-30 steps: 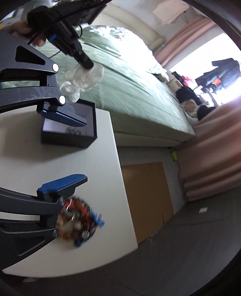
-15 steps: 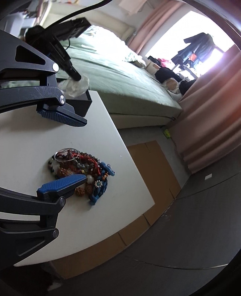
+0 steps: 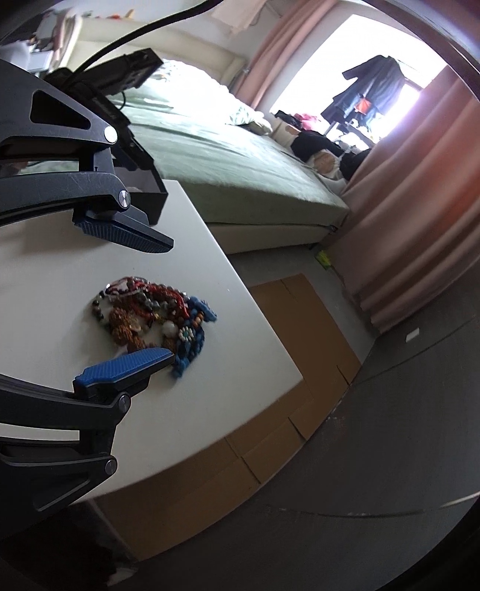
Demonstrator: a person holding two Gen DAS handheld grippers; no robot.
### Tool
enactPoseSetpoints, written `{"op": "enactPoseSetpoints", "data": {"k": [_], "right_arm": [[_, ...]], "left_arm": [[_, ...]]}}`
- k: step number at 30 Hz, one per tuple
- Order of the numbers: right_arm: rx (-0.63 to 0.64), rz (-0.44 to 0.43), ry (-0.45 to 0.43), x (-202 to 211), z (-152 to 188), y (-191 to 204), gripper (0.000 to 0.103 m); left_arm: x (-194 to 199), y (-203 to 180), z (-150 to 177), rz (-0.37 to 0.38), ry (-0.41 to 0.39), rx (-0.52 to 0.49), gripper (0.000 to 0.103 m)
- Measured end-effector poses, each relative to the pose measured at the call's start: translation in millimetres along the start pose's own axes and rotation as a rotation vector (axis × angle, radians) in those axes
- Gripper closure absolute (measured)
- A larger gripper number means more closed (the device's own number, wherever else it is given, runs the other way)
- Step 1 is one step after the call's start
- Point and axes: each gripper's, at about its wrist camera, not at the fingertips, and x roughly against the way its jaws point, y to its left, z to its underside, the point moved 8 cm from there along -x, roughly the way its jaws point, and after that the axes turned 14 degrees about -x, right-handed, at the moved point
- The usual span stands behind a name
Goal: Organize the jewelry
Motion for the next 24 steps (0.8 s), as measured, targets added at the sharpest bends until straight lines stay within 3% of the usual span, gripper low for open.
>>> {"op": "enactPoseSetpoints", "data": {"k": [10, 12, 19, 24], "right_arm": [[-0.054, 0.026, -0.003, 9.1, -17.1, -30.0, 0.049], [-0.066, 0.035, 0.005, 8.3, -18.9, -36.5, 0.049], [-0.116, 0.045, 0.011, 9.7, -28.2, -56.4, 0.049], [-0.142, 0.040, 0.012, 12.5, -31.6, -63.3, 0.049]], "left_arm": [[-25.8, -64.9, 18.9, 0.037, 0.066, -0.153, 0.045], [-32.6, -78.4, 25.4, 0.039, 0.083, -0.196, 0.047], [-57.7, -108.6, 49.8, 0.062, 0.152, -0.288, 0.070], [-69.4, -117.0, 63.7, 0.041, 0.197, -0.359, 0.073]]}}
